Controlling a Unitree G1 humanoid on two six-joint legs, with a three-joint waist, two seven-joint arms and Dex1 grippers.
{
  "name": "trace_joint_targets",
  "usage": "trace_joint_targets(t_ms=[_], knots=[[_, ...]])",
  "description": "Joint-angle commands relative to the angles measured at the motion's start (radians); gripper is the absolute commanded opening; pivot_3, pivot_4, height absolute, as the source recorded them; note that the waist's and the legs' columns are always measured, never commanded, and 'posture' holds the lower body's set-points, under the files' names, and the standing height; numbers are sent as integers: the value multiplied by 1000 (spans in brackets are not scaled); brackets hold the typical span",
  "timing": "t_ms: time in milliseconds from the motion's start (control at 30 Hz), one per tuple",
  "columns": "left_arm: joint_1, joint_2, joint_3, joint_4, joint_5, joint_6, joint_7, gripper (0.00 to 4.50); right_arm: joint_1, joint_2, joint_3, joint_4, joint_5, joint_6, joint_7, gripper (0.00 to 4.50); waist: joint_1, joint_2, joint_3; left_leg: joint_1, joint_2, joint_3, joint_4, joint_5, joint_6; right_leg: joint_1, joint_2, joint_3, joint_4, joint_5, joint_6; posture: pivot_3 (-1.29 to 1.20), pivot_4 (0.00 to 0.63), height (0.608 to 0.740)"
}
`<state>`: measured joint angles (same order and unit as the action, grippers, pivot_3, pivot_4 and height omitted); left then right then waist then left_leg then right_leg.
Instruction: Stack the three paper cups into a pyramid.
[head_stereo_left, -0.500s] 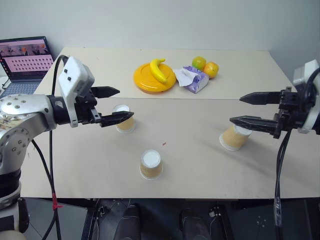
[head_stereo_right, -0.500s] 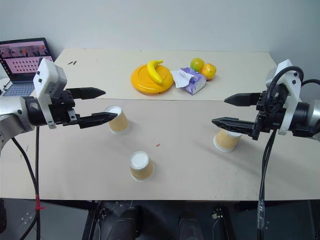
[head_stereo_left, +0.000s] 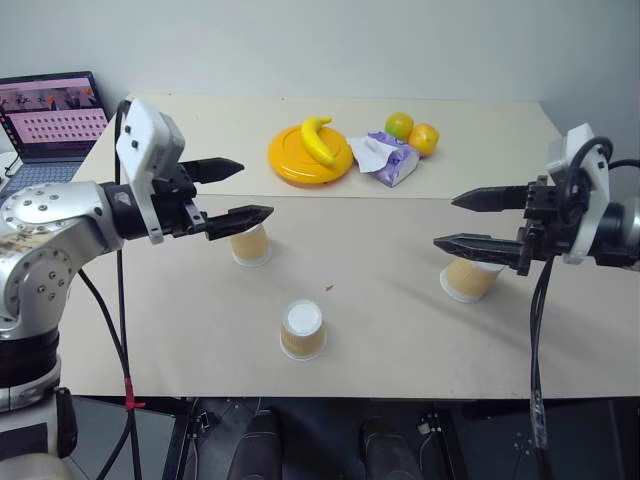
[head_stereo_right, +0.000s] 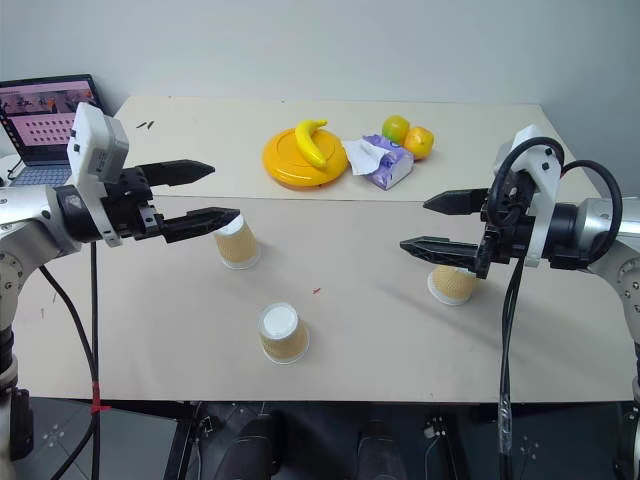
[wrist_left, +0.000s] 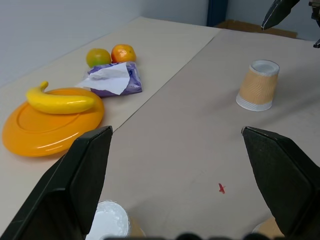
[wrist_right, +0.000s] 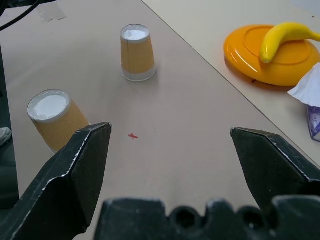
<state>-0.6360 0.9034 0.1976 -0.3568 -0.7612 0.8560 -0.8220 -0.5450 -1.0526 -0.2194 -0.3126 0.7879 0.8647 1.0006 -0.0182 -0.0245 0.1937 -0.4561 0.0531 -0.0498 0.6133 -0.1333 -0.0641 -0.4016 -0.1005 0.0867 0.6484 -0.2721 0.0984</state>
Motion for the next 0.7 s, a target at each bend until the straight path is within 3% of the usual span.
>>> trace_joint_targets(t_ms=[33,467,700], knots=[[-16,12,21,-13,-8,-23,-23,4405,-19,-13,-22,-4,-5,-21,9,4500,0,0,0,0,0,0,0,0,0,0,0,0,0,0,0,0,150,732],[35,28,2,-41,-40,-13,-120,4405,11,-31,-38,4,-25,-30,46,4500,-1,0,0,0,0,0,0,0,0,0,0,0,0,0,0,0,150,732],[14,18,-71,-58,28,-81,-143,4405,50,-49,-44,14,-35,-39,72,4500,2,0,0,0,0,0,1,0,0,0,0,0,0,0,0,0,150,732]])
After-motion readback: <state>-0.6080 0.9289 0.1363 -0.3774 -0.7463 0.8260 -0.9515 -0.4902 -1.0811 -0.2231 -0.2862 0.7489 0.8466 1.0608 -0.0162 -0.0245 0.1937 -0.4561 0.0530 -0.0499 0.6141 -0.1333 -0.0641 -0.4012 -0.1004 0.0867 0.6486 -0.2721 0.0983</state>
